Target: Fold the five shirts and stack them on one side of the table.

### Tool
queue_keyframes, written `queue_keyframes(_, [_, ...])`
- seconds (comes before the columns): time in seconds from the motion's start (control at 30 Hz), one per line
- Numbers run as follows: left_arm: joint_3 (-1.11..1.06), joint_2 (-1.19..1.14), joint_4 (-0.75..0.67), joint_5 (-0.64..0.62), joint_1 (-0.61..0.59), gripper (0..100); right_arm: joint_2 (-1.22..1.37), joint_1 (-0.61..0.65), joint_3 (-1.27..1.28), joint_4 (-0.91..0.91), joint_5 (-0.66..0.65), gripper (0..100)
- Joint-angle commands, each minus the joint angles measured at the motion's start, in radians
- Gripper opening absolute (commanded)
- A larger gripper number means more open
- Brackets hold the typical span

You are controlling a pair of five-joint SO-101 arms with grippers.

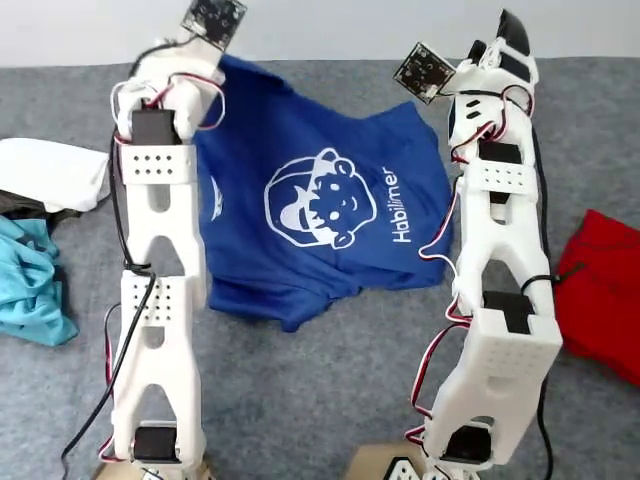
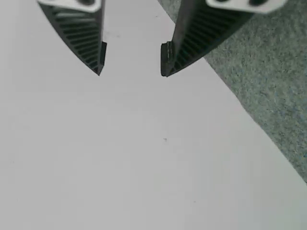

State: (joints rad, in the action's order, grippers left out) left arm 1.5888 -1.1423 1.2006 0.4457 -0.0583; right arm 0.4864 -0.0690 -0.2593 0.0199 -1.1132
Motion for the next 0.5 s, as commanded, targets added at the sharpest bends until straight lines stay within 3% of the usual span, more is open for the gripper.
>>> queue_keyframes(0.0, [0.028, 0.021, 0.069, -0.014, -0.009, 11, -0.085, -0.012, -0.005, -0.018, -0.011, 19.1])
queue_keyframes(0.27, [0.082, 0.038, 0.339, -0.092, -0.009, 21, -0.099, -0.058, -0.003, 0.004, -0.011, 19.1])
queue_keyframes(0.47, [0.090, 0.126, 0.508, -0.098, 0.000, 21, -0.163, -0.061, -0.005, 0.246, -0.009, 19.1])
